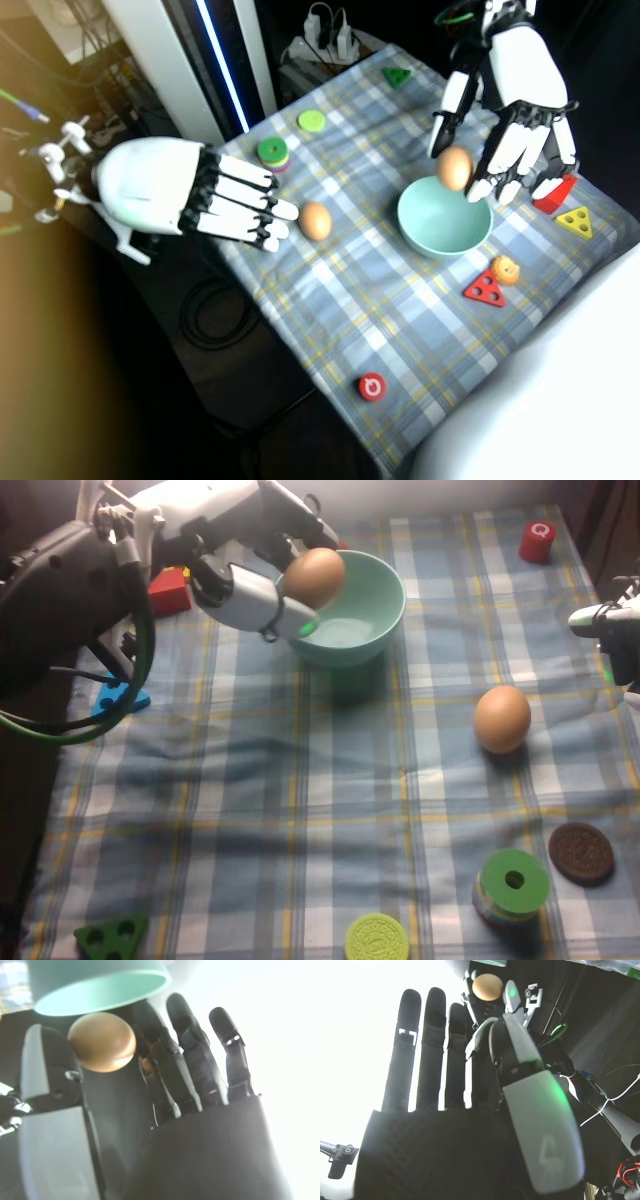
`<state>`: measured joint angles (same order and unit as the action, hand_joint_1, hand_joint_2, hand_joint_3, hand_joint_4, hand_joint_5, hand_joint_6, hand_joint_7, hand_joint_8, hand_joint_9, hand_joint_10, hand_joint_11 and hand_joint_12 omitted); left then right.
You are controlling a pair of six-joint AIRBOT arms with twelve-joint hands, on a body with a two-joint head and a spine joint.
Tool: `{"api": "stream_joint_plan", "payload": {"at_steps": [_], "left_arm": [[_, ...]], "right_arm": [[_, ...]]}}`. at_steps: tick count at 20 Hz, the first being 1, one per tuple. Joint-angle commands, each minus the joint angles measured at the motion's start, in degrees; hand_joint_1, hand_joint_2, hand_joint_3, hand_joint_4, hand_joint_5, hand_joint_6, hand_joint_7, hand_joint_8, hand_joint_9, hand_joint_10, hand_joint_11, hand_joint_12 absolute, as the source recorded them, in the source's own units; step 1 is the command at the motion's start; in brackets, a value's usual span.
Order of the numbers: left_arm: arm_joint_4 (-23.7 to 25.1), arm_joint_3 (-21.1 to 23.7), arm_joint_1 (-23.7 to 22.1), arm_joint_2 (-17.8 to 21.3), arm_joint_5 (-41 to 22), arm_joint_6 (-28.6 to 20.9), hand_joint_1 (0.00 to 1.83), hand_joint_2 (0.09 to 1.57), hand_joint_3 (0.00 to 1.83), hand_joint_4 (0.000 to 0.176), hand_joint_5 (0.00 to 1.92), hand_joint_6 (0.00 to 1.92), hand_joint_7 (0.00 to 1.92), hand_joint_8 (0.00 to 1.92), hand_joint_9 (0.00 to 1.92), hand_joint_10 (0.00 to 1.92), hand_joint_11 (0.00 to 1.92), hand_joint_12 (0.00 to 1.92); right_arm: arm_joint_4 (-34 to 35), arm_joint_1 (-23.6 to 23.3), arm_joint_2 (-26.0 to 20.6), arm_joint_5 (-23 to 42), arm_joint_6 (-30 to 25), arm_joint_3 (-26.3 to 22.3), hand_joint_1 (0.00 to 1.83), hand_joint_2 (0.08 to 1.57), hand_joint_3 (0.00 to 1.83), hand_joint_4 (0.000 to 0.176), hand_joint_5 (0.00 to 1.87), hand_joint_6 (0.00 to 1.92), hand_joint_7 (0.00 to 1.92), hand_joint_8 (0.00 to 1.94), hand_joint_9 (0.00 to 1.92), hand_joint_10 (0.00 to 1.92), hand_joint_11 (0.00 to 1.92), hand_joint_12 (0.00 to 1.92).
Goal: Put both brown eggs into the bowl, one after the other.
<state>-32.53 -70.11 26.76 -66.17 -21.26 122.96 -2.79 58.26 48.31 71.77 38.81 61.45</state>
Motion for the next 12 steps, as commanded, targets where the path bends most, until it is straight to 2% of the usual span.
{"api": "stream_joint_plan", "payload": {"at_steps": [1,4,5,6,7,8,10,11,12], "left_arm": [[0.8,-0.33,-1.18,-0.28,-5.29,-0.34,0.75,1.09,0.02,0.127,0.68,0.0,0.83,0.0,0.71,0.02,0.0,1.12],[0.86,-0.83,-1.29,-0.73,-4.64,-0.23,0.69,1.11,0.01,0.119,0.65,0.0,0.77,0.0,0.67,0.0,0.01,1.07],[0.8,-0.89,-1.29,-0.74,-4.49,-0.23,0.65,1.12,0.01,0.133,0.64,0.0,0.76,0.0,0.66,0.0,0.01,1.07],[0.72,-0.95,-1.29,-0.74,-4.37,-0.23,0.7,1.1,0.0,0.147,0.62,0.0,0.74,0.0,0.65,0.0,0.03,1.08],[0.68,-1.02,-1.29,-0.74,-4.22,-0.23,0.75,1.08,0.0,0.147,0.61,0.0,0.72,0.0,0.63,0.0,0.01,1.1],[0.67,-1.01,-1.19,-0.74,-4.14,-0.23,0.76,1.08,0.0,0.144,0.6,0.0,0.7,0.0,0.63,0.0,0.0,1.11],[0.7,-0.64,-0.73,-0.63,-4.12,-0.21,0.76,1.1,0.0,0.129,0.53,0.0,0.64,0.0,0.55,0.0,0.0,0.97],[0.71,-0.36,-0.41,-0.49,-4.39,-0.21,0.8,1.08,0.0,0.131,0.53,0.0,0.63,0.0,0.54,0.0,0.0,0.95],[0.69,0.06,-0.06,-0.3,-4.93,-0.21,0.82,1.07,0.0,0.111,0.56,0.0,0.65,0.0,0.55,0.0,0.0,0.99]], "right_arm": [[1.41,-0.6,-0.09,7.07,-0.21,0.09,1.01,1.35,0.0,0.0,0.57,1.57,0.71,0.0,0.77,0.0,0.42,0.9],[1.42,-0.55,0.14,7.08,-0.22,0.07,1.02,1.34,0.0,0.0,0.58,1.56,0.72,0.0,0.81,0.01,0.43,1.02],[1.42,-0.54,0.17,7.07,-0.23,0.07,1.0,1.34,0.0,0.0,0.58,1.56,0.72,0.0,0.81,0.01,0.41,1.06],[1.42,-0.54,0.17,7.07,-0.26,0.08,1.01,1.33,0.0,0.0,0.6,1.54,0.76,0.01,0.82,0.01,0.42,1.05],[1.43,-0.54,0.16,7.07,-0.32,0.1,1.03,1.32,0.0,0.0,0.62,1.51,0.79,0.01,0.84,0.01,0.44,1.04],[1.45,-0.54,0.16,7.08,-0.33,0.1,1.02,1.32,0.0,0.0,0.62,1.51,0.81,0.01,0.85,0.01,0.48,1.01],[1.46,-0.43,0.17,7.08,-0.33,0.07,1.02,1.33,0.0,0.0,0.61,1.52,0.83,0.0,0.84,0.0,0.49,0.89],[1.53,-0.28,0.18,7.08,-0.34,0.06,1.02,1.32,0.0,0.0,0.62,1.51,0.84,0.0,0.88,0.01,0.54,0.92],[1.64,-0.14,0.21,7.08,-0.4,0.06,1.03,1.32,0.0,0.0,0.61,1.52,0.84,0.0,0.9,0.01,0.58,0.91]]}}
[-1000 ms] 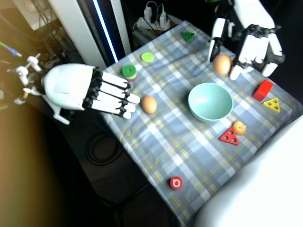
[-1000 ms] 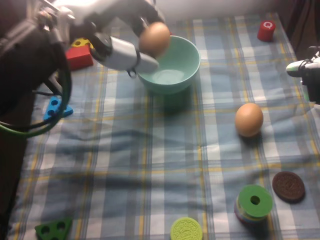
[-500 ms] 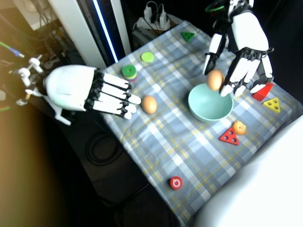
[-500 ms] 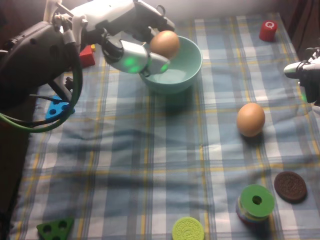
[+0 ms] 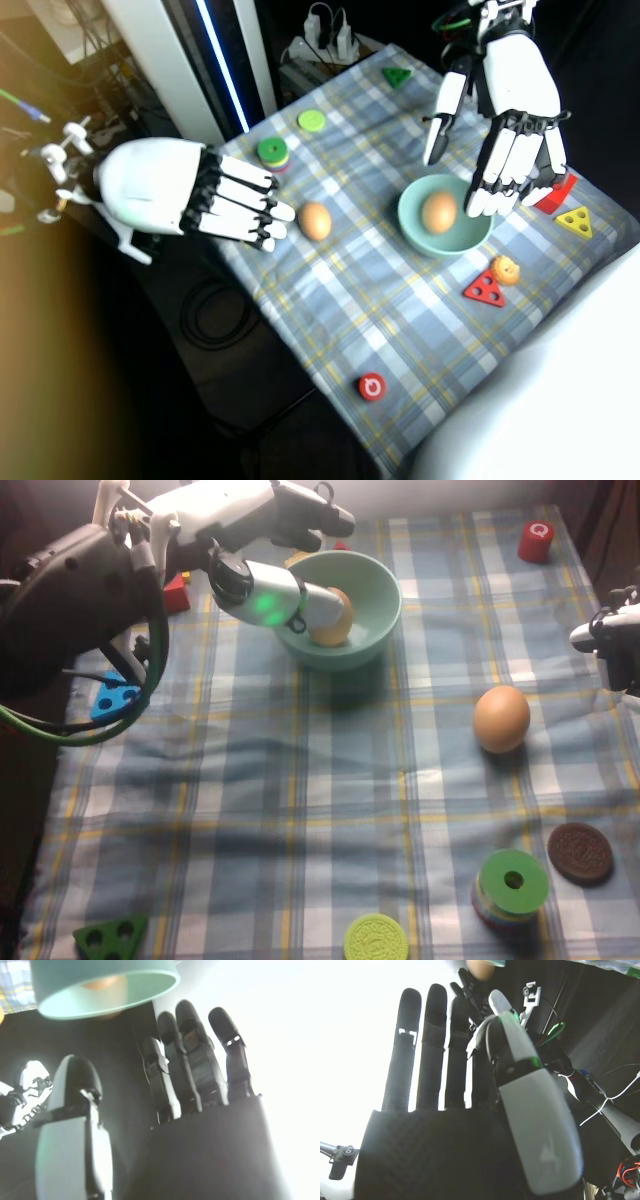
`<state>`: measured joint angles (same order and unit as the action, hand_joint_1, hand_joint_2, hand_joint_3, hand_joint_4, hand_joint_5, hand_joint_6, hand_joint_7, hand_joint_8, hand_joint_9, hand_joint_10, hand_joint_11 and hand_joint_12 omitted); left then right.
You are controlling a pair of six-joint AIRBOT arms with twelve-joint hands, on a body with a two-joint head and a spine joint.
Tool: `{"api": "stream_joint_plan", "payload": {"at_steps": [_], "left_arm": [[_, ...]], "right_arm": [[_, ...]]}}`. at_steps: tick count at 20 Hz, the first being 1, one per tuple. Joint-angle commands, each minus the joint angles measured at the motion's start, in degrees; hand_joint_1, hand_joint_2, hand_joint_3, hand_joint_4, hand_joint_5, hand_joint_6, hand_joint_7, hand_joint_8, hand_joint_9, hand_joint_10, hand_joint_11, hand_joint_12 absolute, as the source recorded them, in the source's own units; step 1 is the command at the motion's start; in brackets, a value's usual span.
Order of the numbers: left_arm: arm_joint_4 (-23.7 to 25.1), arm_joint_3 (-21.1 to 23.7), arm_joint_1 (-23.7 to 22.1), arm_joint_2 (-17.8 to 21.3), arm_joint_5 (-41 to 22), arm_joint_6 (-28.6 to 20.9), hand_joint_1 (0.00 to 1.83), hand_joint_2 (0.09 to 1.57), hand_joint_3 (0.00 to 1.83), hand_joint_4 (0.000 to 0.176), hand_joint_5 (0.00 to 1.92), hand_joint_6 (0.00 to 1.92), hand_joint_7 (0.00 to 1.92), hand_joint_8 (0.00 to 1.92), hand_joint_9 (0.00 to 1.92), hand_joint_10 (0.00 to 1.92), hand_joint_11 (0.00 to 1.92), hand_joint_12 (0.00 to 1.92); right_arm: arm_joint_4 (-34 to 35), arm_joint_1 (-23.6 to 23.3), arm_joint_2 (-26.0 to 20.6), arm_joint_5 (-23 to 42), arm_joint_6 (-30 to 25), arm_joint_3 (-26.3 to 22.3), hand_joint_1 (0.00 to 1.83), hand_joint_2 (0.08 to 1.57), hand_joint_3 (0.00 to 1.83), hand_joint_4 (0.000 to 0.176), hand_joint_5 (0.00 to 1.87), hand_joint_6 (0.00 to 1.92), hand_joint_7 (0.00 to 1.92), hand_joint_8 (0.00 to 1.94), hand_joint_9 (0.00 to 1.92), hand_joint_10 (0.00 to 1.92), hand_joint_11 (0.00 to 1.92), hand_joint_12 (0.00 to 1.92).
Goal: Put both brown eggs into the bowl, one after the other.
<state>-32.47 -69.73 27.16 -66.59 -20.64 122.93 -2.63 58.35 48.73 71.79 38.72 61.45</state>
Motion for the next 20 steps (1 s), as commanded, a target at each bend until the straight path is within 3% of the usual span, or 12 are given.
{"api": "stream_joint_plan", "payload": {"at_steps": [1,3,4,5,6,7,8,11,12,14,15,20], "left_arm": [[0.42,0.4,0.02,0.5,-6.55,-0.19,0.79,1.08,0.0,0.114,0.56,0.0,0.63,0.0,0.52,0.0,0.0,0.94],[0.68,2.98,1.32,1.93,-10.37,-0.69,0.78,1.07,0.0,0.149,0.53,0.0,0.6,0.0,0.49,0.0,0.0,0.84],[2.25,4.57,2.13,2.97,-12.84,-2.57,0.72,1.08,0.0,0.169,0.51,0.0,0.6,0.0,0.5,0.01,0.0,0.91],[4.55,6.07,2.97,4.16,-15.19,-6.13,0.66,1.1,0.01,0.175,0.48,0.0,0.59,0.0,0.49,0.0,0.0,0.93],[6.43,7.41,3.81,5.33,-17.95,-9.69,0.68,1.08,0.0,0.148,0.54,0.01,0.59,0.0,0.51,0.01,0.0,1.01],[8.97,9.41,5.14,7.01,-22.04,-14.48,0.6,1.11,0.01,0.102,0.59,0.02,0.57,0.0,0.49,0.0,0.0,0.99],[10.98,10.99,6.57,8.56,-25.91,-19.06,0.58,1.1,0.0,0.126,0.49,0.0,0.57,0.0,0.51,0.01,0.0,0.98],[15.98,14.69,11.96,13.53,-34.25,-32.18,0.46,1.05,0.0,0.141,0.43,0.0,0.55,0.0,0.49,0.0,0.0,1.08],[17.08,15.65,14.49,15.21,-37.09,-37.0,0.64,0.99,0.0,0.14,0.47,0.01,0.59,0.01,0.53,0.02,0.0,1.18],[17.94,16.4,18.37,17.56,-41.6,-45.36,0.91,0.91,0.0,0.078,0.57,0.02,0.63,0.01,0.58,0.04,0.0,1.37],[17.93,16.37,20.95,18.1,-44.22,-50.57,0.94,0.88,0.0,0.0,0.66,0.01,0.69,0.02,0.65,0.06,0.01,1.29],[17.12,16.49,22.86,17.76,-45.5,-51.55,0.87,0.93,0.0,0.009,0.68,0.0,0.73,0.01,0.68,0.06,0.03,1.18]], "right_arm": [[1.62,-0.16,-0.17,7.06,-0.37,0.06,1.01,1.33,0.0,0.0,0.61,1.53,0.83,0.0,0.9,0.01,0.56,0.95],[1.68,-0.19,-0.09,7.06,-0.37,0.11,1.02,1.32,0.0,0.0,0.61,1.52,0.82,0.0,0.89,0.0,0.55,0.95],[1.68,-0.26,-0.06,7.06,-0.37,0.15,1.03,1.31,0.0,0.0,0.62,1.5,0.82,0.0,0.87,0.0,0.55,0.86],[1.68,-0.35,-0.02,7.06,-0.37,0.18,1.02,1.32,0.0,0.0,0.62,1.5,0.81,0.0,0.86,0.0,0.56,0.81],[1.67,-0.46,0.05,7.06,-0.37,0.22,0.97,1.3,0.0,0.0,0.61,0.6,0.77,0.0,0.82,0.0,0.52,0.75],[1.5,-0.78,0.22,7.06,-0.37,0.36,0.94,1.28,0.0,0.0,0.65,0.2,0.72,0.0,0.72,0.0,0.36,0.71],[1.2,-1.12,0.46,6.96,-0.42,0.55,0.93,1.24,0.0,0.0,0.65,0.06,0.68,0.0,0.63,0.0,0.26,0.71],[-0.79,-3.42,1.92,3.73,-1.61,2.03,0.86,1.15,0.0,0.0,0.51,0.0,0.58,0.0,0.6,0.0,0.35,0.72],[-2.36,-4.73,2.94,1.75,-3.43,3.17,0.84,1.09,0.0,0.0,0.5,0.0,0.57,0.0,0.6,0.0,0.39,0.64],[-4.72,-6.84,4.3,-1.19,-5.02,4.51,0.86,1.01,0.0,0.0,0.5,0.0,0.53,0.0,0.57,0.0,0.42,0.42],[-5.7,-7.68,4.97,-2.99,-5.15,5.02,0.82,0.99,0.0,0.0,0.49,0.0,0.54,0.0,0.55,0.0,0.43,0.3],[-9.26,-10.52,6.52,-7.64,-6.38,6.83,0.76,1.01,0.0,0.0,0.47,0.0,0.51,0.0,0.51,0.0,0.37,0.39]]}}
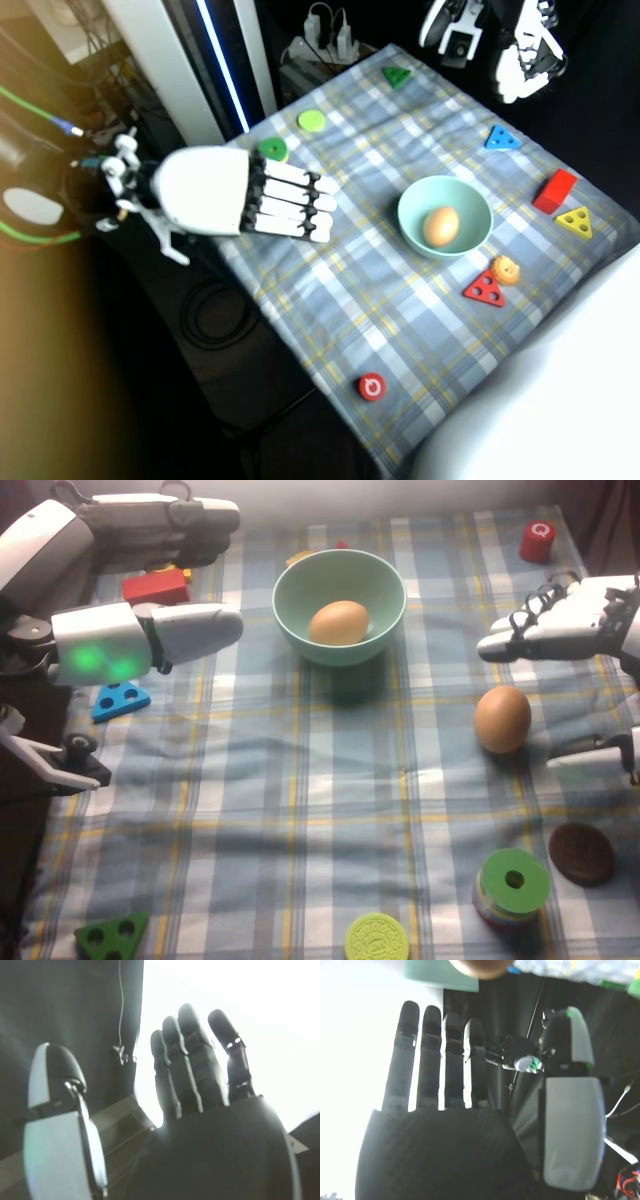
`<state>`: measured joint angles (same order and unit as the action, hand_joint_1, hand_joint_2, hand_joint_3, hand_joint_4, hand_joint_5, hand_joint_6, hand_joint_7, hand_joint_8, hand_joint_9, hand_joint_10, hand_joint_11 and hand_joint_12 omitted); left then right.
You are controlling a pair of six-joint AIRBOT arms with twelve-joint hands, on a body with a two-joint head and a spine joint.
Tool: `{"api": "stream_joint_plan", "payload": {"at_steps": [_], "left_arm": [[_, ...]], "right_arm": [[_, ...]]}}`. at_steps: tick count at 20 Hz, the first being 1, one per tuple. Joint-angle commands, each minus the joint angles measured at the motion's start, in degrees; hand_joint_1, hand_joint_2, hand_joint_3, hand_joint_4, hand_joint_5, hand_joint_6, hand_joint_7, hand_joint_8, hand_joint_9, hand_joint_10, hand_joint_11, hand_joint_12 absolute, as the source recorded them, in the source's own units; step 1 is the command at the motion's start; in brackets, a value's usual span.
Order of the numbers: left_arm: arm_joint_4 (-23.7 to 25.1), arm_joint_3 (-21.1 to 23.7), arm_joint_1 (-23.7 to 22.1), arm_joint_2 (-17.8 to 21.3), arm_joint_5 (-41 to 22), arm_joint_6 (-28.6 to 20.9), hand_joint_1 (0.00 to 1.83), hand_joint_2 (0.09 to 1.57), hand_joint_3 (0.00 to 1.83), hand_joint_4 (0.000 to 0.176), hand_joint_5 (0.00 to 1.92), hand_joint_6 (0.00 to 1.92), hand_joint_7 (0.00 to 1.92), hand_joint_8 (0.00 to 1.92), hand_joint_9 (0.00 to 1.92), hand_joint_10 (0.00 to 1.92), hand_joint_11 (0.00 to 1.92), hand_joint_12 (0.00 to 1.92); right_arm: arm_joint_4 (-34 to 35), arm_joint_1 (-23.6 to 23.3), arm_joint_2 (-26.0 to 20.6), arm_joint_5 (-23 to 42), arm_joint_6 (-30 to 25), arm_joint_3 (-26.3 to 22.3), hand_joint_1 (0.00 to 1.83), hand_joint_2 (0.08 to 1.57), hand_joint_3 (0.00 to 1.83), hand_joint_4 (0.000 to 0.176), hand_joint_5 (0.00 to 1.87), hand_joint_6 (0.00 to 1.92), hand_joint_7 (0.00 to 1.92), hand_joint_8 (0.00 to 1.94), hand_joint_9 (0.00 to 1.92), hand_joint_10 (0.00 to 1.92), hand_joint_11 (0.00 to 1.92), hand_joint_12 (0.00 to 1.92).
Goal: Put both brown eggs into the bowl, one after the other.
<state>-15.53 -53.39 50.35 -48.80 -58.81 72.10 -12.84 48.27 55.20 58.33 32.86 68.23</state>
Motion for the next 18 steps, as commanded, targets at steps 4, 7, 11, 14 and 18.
{"api": "stream_joint_plan", "payload": {"at_steps": [4,7,11,14,18], "left_arm": [[-0.12,0.19,0.12,0.03,-7.45,-1.35,0.83,0.93,0.0,0.005,0.69,0.01,0.74,0.01,0.7,0.06,0.11,1.22],[-0.12,0.19,0.41,-0.01,-7.91,-2.19,0.86,0.93,0.0,0.002,0.72,0.0,0.73,0.0,0.69,0.06,0.14,1.28],[-0.12,0.19,0.55,-0.07,-7.92,-2.34,0.83,0.94,0.0,0.001,0.73,0.01,0.75,0.0,0.71,0.06,0.11,1.26],[-0.44,0.11,0.58,-0.21,-7.88,-2.37,0.82,0.94,0.0,0.005,0.74,0.0,0.76,0.01,0.71,0.06,0.12,1.26],[-1.05,-0.03,0.92,-0.34,-7.54,-2.37,0.84,0.93,0.0,0.038,0.7,0.0,0.73,0.0,0.73,0.06,0.08,1.22]], "right_arm": [[-2.2,-2.98,0.8,1.7,-0.52,0.81,0.72,1.03,0.0,0.018,0.44,0.0,0.5,0.0,0.6,0.01,0.32,0.85],[-3.71,-4.11,1.21,-0.85,-0.52,1.31,0.81,1.04,0.0,0.07,0.37,0.0,0.55,0.0,0.71,0.02,0.44,1.03],[-5.3,-5.3,1.65,-3.27,-0.52,1.83,0.93,1.0,0.01,0.072,0.36,0.0,0.53,0.0,0.77,0.01,0.61,0.88],[-5.41,-5.39,2.16,-3.65,-0.55,2.02,1.03,1.08,0.0,0.046,0.43,0.0,0.73,0.01,1.06,0.12,0.77,1.3],[-5.89,-5.66,2.75,-3.64,-1.13,2.18,1.13,1.09,0.0,0.003,0.57,0.0,0.87,0.01,1.01,0.13,0.71,1.03]]}}
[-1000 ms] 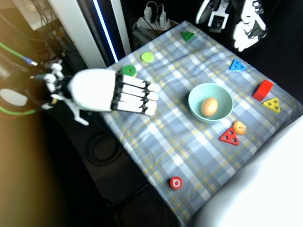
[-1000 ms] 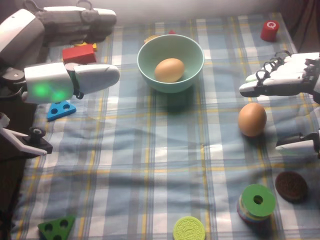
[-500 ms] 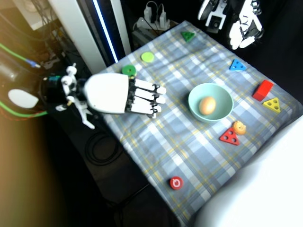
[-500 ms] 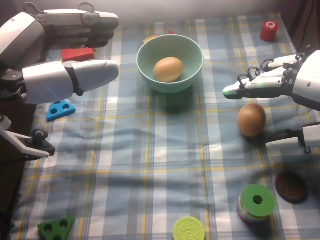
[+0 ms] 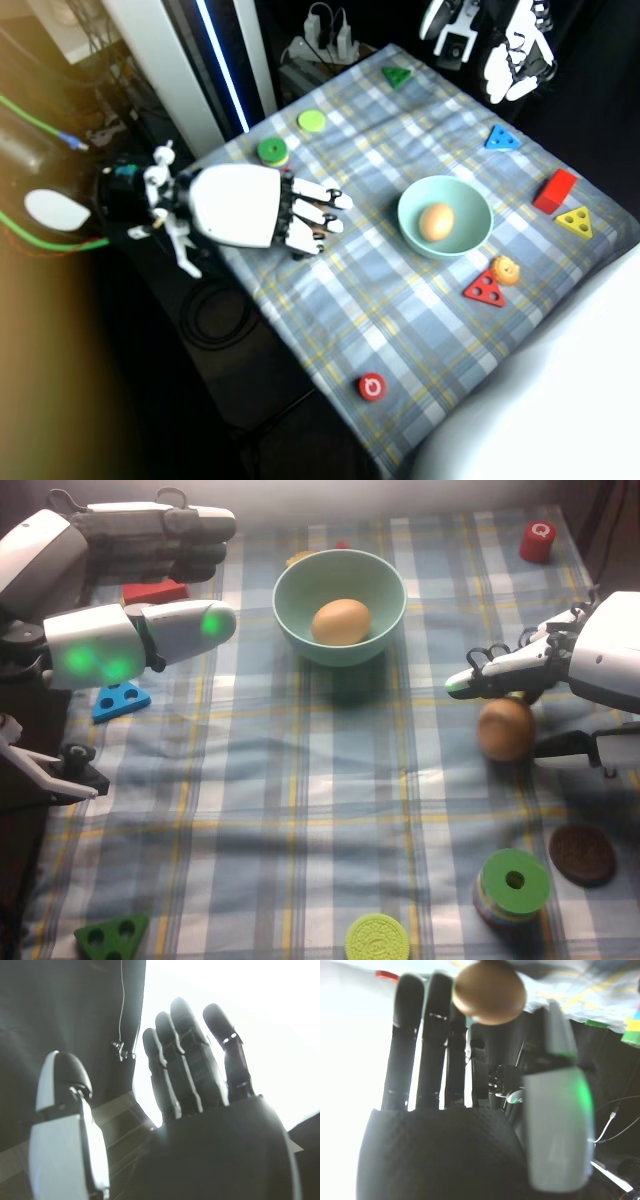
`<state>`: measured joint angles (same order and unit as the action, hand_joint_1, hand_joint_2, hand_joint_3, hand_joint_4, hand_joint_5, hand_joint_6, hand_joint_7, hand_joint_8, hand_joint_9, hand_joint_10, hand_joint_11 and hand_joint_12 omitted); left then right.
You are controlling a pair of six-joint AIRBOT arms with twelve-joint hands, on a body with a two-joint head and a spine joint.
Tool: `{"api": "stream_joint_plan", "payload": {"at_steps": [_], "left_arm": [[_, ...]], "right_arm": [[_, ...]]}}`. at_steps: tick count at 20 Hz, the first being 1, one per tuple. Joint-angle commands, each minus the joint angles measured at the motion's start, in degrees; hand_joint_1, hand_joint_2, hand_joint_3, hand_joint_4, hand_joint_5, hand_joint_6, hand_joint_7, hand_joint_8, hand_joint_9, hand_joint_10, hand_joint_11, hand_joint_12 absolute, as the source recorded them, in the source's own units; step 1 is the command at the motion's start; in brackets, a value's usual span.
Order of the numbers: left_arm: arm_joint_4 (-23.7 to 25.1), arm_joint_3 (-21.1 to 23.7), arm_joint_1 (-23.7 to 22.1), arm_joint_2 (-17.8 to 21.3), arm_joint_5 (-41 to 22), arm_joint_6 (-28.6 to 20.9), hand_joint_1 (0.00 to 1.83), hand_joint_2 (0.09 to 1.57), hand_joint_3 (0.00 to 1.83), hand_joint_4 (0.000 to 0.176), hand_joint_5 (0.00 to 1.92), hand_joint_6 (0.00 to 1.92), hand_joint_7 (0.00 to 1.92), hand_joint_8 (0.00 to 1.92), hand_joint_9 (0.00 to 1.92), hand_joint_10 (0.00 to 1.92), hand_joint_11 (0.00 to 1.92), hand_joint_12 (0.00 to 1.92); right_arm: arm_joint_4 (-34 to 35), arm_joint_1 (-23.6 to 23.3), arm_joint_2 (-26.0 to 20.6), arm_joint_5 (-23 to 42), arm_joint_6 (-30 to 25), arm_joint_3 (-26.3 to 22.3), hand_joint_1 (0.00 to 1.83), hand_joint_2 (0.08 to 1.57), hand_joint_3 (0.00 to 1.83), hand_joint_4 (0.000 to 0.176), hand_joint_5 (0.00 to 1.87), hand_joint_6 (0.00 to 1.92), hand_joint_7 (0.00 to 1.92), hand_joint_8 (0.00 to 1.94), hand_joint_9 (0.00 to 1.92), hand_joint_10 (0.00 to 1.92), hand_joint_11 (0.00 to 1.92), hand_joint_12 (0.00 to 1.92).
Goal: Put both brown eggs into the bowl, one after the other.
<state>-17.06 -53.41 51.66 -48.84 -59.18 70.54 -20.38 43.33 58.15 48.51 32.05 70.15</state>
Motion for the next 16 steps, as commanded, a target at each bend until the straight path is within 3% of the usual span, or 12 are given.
{"api": "stream_joint_plan", "payload": {"at_steps": [1,3,4,5,6,7,9,10,11,13,14,16], "left_arm": [[0.41,-0.08,-0.4,-0.36,-7.12,-0.82,0.83,0.93,0.0,0.039,0.7,0.0,0.73,0.0,0.74,0.07,0.09,1.22],[0.22,-0.24,-0.41,-0.49,-6.87,-0.82,0.81,0.93,0.0,0.042,0.71,0.0,0.74,0.0,0.73,0.06,0.1,1.18],[0.12,-0.25,-0.38,-0.49,-6.75,-0.82,0.8,0.94,0.0,0.039,0.7,0.0,0.73,0.0,0.71,0.05,0.06,1.15],[0.04,-0.24,-0.32,-0.49,-6.71,-0.83,0.8,0.94,0.0,0.039,0.7,0.0,0.73,0.0,0.71,0.05,0.06,1.15],[-0.05,-0.23,-0.25,-0.48,-6.7,-0.84,0.8,0.94,0.0,0.034,0.69,0.0,0.71,0.0,0.69,0.04,0.03,1.14],[-0.18,-0.25,-0.21,-0.48,-6.7,-0.87,0.8,0.94,0.0,0.035,0.71,0.0,0.71,0.0,0.68,0.03,0.01,1.17],[-0.3,-0.24,-0.11,-0.46,-6.72,-0.96,0.77,0.95,0.0,0.029,0.72,0.0,0.74,0.01,0.72,0.05,0.03,1.18],[-0.31,-0.24,0.02,-0.45,-6.76,-1.09,0.75,0.96,0.01,0.036,0.71,0.0,0.74,0.01,0.72,0.05,0.03,1.18],[-0.38,-0.23,0.14,-0.42,-6.85,-1.19,0.77,0.96,0.0,0.04,0.7,0.0,0.74,0.01,0.72,0.04,0.03,1.18],[-0.51,-0.23,0.43,-0.35,-7.03,-1.48,0.77,0.95,0.0,0.05,0.68,0.0,0.73,0.0,0.71,0.04,0.05,1.2],[-0.54,-0.23,0.53,-0.33,-7.13,-1.54,0.82,0.94,0.0,0.033,0.69,0.0,0.72,0.0,0.7,0.04,0.04,1.22],[-0.54,-0.23,0.62,-0.32,-7.24,-1.54,0.84,0.93,0.0,0.064,0.66,0.0,0.7,0.0,0.67,0.02,0.02,1.22]], "right_arm": [[1.45,-0.73,-0.16,6.17,-0.49,0.26,1.31,1.1,0.0,0.0,0.63,0.0,0.98,0.76,1.13,0.12,0.77,1.05],[1.38,-0.73,-0.06,6.17,-0.59,0.25,1.34,1.1,0.0,0.0,0.65,0.0,0.99,0.94,1.24,0.15,0.86,1.14],[1.38,-0.73,0.02,6.17,-0.7,0.25,1.35,1.08,0.01,0.005,0.64,0.0,1.01,0.97,1.27,0.51,0.96,1.43],[1.34,-0.72,0.04,6.17,-0.84,0.25,1.35,1.08,0.01,0.005,0.64,0.0,1.01,0.97,1.27,0.51,0.96,1.43],[1.31,-0.72,0.06,6.17,-0.92,0.25,1.35,1.08,0.0,0.018,0.63,0.0,1.02,0.96,1.2,0.79,0.99,1.48],[1.31,-0.71,0.07,6.17,-0.93,0.25,1.36,1.08,0.0,0.008,0.65,0.01,1.04,0.93,1.13,0.89,0.96,1.38],[1.37,-0.71,-0.01,6.18,-1.17,0.28,1.35,1.09,0.0,0.011,0.65,0.0,1.0,0.99,1.09,0.9,0.91,1.38],[1.48,-0.72,-0.28,6.21,-1.39,0.28,1.34,1.11,0.0,0.022,0.6,0.0,0.97,1.03,1.02,0.86,0.81,1.35],[1.73,-0.72,-0.59,6.29,-1.59,0.26,1.04,1.09,0.0,0.018,0.59,0.01,0.84,0.53,0.89,0.58,0.63,1.16],[2.07,-0.72,-1.41,6.34,-2.09,0.16,0.91,1.06,0.0,0.0,0.65,0.0,0.77,0.07,0.77,0.13,0.46,0.76],[2.22,-0.72,-2.03,6.37,-2.17,-0.08,0.98,1.02,0.0,0.0,0.61,0.0,0.7,0.02,0.71,0.04,0.38,0.7],[2.52,-0.72,-3.03,6.73,-2.17,-0.63,0.95,1.06,0.0,0.0,0.44,0.0,0.57,0.0,0.57,0.0,0.14,0.76]]}}
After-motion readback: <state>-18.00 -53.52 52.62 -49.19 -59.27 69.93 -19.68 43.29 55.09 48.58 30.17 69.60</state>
